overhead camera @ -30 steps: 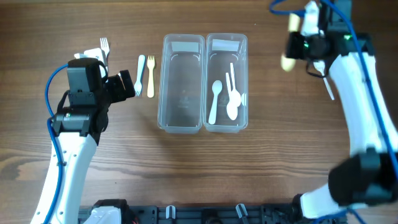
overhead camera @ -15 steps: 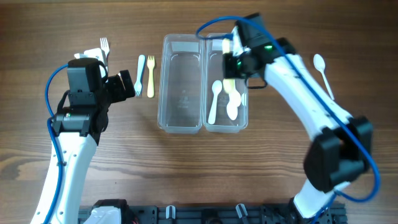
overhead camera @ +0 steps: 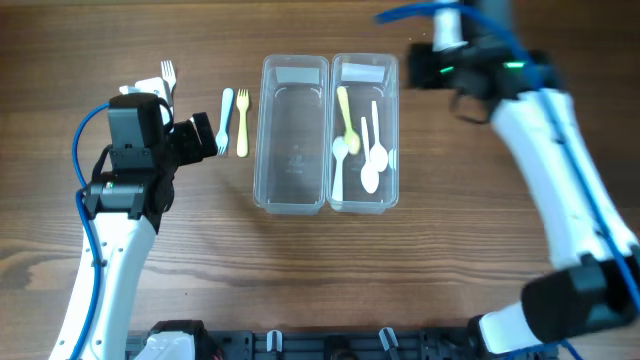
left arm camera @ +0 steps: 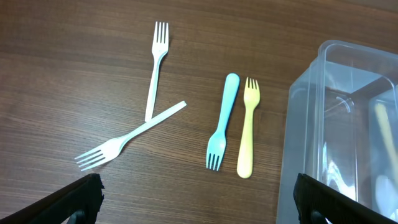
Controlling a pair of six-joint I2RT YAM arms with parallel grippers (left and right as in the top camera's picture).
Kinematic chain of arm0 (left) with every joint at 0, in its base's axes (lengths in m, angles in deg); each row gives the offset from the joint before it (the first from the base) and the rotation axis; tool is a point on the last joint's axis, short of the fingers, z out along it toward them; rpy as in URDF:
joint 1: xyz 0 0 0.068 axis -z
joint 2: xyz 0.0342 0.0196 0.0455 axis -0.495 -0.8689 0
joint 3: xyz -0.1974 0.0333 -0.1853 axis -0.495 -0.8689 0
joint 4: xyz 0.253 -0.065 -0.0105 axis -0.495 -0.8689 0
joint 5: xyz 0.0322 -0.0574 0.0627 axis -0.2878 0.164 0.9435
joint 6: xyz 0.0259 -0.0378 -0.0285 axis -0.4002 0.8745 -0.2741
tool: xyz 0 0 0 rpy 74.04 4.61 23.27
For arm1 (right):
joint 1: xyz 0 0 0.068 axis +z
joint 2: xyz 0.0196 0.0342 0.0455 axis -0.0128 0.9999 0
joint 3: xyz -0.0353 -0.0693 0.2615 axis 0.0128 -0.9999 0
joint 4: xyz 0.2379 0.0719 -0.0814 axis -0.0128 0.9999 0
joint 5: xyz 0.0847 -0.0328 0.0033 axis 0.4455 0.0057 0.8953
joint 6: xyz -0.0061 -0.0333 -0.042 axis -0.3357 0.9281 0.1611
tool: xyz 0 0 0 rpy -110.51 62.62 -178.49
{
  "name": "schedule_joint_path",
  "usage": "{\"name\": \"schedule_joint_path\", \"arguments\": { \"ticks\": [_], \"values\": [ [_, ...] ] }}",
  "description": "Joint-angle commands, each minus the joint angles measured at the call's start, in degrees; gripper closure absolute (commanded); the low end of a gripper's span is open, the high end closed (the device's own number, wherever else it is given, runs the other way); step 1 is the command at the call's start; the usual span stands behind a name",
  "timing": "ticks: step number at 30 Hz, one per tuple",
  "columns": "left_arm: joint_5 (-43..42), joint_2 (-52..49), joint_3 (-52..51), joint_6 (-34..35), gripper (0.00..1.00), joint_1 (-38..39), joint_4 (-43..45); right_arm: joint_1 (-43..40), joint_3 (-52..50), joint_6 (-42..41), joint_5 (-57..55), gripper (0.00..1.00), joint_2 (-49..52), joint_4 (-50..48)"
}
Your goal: Pack container
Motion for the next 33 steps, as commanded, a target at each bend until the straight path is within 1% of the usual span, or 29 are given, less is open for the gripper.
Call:
{"name": "schedule_joint_path", "arguments": {
  "ticks": [1, 3, 5, 8, 10, 13, 17, 21, 27, 33],
  "values": [
    [0.8, -0.2, 1.1, -0.9, 0.00, -0.3, 0.0, -8.5, 0.7, 6.4, -8.0, 0.22, 0.0, 0.5],
    [0.8, -0.2, 1.1, -0.9, 0.00, -0.3, 0.0, -12.8, 0.4, 9.0, -7.4, 0.20, 1.1, 0.3],
    [0.8, -0.2, 1.1, -0.9, 0.00, -0.3, 0.0, -16.7, -0.2, 10.9, -6.4, 0.16, 2.5, -0.3],
    [0.8, -0.2, 1.1, -0.9, 0.00, -0.3, 0.0, -22.0, -1.3, 17.9, -2.2, 0.13, 6.2, -1.0],
    [0.8, -0.2, 1.1, -0.9, 0.00, -0.3, 0.0, -24.5, -1.5, 24.3, 2.2, 0.12, 9.6, 0.0],
    [0.8, -0.2, 1.1, -0.9, 0.00, -0.3, 0.0, -26.1, -1.5, 32.0, 4.6, 0.15, 14.4, 1.7],
    [0.8, -0.2, 1.1, -0.9, 0.00, -0.3, 0.0, -26.2, -1.5, 37.9, 3.3, 0.21, 19.5, 2.8],
    [0.8, -0.2, 1.1, -0.9, 0.00, -0.3, 0.0, -26.2, -1.5, 38.8, 2.6, 0.21, 23.4, 2.7],
    [0.8, -0.2, 1.1, -0.9, 0.00, -0.3, 0.0, -26.3, -1.5, 38.6, -1.9, 0.21, 27.0, 0.0],
    [0.8, -0.2, 1.1, -0.9, 0.00, -0.3, 0.0, -26.3, -1.5, 35.7, -1.7, 0.21, 28.0, -3.3]
  ]
}}
